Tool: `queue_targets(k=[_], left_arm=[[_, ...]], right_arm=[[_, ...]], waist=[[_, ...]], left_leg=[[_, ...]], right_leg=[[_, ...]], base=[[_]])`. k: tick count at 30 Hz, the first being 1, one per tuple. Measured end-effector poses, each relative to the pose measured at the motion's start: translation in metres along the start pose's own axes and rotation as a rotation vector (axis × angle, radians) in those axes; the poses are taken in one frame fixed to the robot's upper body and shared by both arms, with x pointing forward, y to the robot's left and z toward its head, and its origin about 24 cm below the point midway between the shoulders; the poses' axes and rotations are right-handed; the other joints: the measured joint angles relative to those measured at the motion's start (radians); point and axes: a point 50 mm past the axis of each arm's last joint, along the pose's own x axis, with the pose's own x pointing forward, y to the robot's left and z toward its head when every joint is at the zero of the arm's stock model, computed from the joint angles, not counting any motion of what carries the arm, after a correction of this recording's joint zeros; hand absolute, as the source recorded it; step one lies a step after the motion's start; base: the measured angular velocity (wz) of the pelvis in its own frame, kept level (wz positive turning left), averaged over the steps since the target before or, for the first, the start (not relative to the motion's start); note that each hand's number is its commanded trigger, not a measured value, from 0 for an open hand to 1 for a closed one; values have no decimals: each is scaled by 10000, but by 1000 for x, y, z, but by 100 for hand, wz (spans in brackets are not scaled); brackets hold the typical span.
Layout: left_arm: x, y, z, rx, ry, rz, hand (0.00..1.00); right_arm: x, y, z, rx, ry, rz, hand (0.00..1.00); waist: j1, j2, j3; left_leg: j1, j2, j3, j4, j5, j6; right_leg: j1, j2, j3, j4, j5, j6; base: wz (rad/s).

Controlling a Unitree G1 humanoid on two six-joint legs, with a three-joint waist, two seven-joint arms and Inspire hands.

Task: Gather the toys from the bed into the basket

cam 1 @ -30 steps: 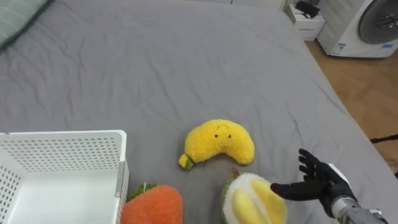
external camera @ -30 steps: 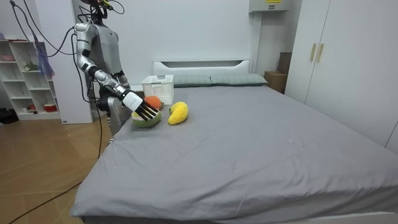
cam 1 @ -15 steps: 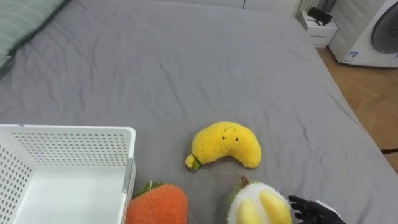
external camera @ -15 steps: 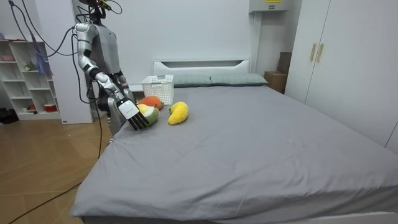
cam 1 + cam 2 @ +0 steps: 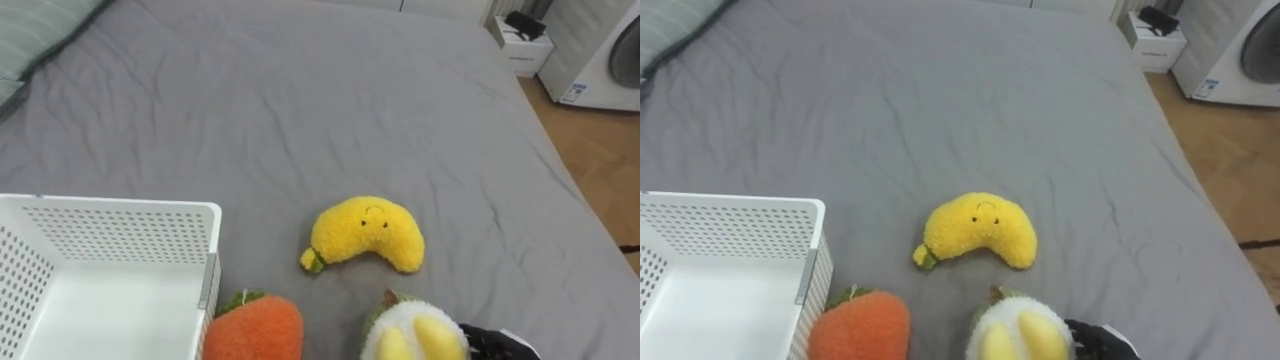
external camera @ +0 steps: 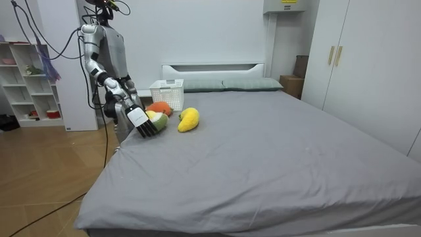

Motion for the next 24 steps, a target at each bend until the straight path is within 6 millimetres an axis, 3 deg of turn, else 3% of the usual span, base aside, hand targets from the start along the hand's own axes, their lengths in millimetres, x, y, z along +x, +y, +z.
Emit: queue_targets(k=[16, 24], left_arm=[[1, -9, 3, 564, -42, -237, 0], [1, -9, 4, 549, -137, -254, 0]], right_arm=[[1, 4, 6, -910, -41, -376, 100], [-3, -2, 27, -1277, -913, -834, 100]], waist=[[-74, 159, 9], [-91, 143, 5]], left_leg=[[27, -1, -17, -2, 0, -1], [-105, -1, -49, 31, 0, -1]], right_leg=[[56, 4, 20, 24, 3, -4], [-37, 4, 7, 18, 3, -4]], base=[[0], [0]])
